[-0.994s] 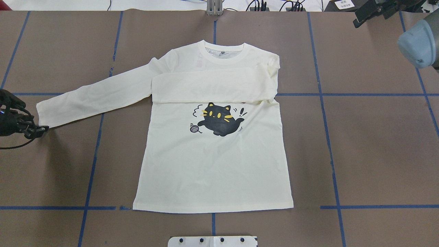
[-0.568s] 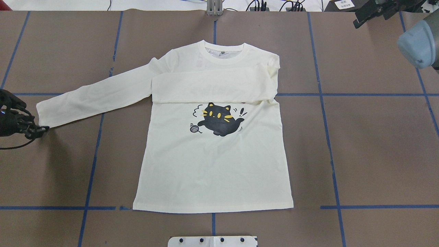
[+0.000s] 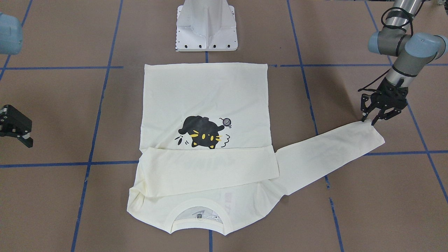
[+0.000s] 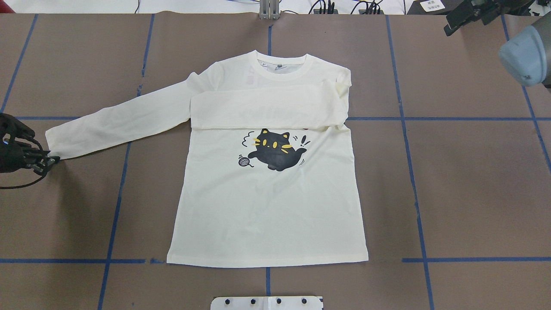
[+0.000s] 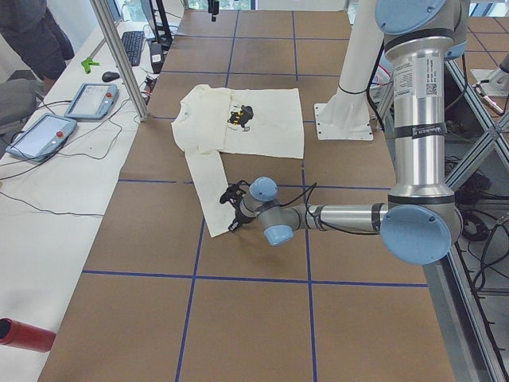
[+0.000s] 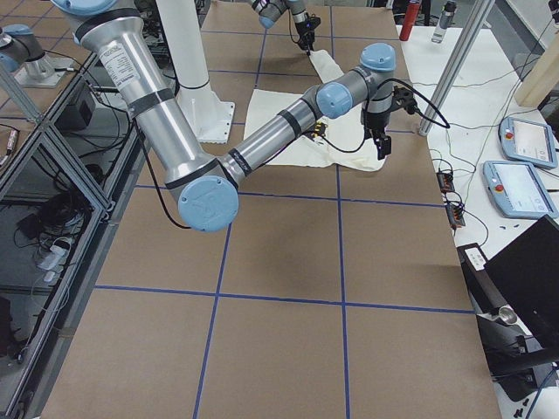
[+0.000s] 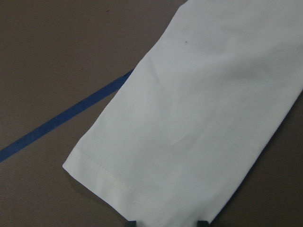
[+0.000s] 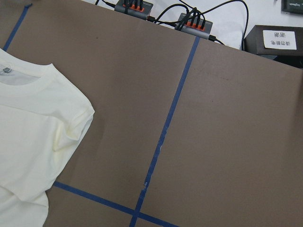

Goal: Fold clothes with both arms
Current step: 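Grasp the cuff of the remaining sleeve with the left gripper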

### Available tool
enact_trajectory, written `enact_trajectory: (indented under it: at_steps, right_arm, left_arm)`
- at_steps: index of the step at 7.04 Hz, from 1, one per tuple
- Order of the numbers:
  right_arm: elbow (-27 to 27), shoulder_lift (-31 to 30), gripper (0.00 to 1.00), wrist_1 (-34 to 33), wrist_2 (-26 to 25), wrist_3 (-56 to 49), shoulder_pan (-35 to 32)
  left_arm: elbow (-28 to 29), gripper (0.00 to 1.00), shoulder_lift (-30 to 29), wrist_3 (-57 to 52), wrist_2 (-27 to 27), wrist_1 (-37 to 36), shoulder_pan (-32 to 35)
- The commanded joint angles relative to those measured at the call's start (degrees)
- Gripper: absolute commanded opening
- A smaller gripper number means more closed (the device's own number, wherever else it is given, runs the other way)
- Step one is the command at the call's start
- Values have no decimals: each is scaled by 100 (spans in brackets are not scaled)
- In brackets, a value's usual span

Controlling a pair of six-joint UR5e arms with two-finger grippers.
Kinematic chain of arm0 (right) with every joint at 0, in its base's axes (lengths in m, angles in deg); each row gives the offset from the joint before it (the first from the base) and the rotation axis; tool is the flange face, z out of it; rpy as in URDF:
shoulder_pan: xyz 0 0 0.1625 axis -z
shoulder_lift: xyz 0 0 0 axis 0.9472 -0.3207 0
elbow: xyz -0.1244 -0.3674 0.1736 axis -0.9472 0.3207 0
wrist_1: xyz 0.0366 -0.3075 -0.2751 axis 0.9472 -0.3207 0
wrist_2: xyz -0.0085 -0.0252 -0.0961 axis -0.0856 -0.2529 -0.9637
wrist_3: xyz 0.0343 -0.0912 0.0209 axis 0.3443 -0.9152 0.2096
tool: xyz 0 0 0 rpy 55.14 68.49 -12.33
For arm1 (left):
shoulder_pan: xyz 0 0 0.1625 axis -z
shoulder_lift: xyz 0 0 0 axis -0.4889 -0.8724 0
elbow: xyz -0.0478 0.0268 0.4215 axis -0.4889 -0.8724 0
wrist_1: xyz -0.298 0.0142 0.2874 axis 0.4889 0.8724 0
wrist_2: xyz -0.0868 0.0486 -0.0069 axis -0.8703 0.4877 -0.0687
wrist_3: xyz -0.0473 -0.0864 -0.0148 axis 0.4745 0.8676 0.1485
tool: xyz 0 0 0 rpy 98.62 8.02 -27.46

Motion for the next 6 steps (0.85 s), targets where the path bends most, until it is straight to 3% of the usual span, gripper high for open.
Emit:
enact_trajectory:
  at_steps: [1,4,6]
  right_arm:
    - [0,0,100,5,0,0,0]
    - [18,-9,100,-3,0,-9,0]
    - [27,-62,100,6,9,-53,0]
  left_arm:
    - [-10,0,0,12,-9,9,-1]
    - [-465,0,-114,12,-53,-78,26]
    - [-520,0,-926,29,-53,-541,323]
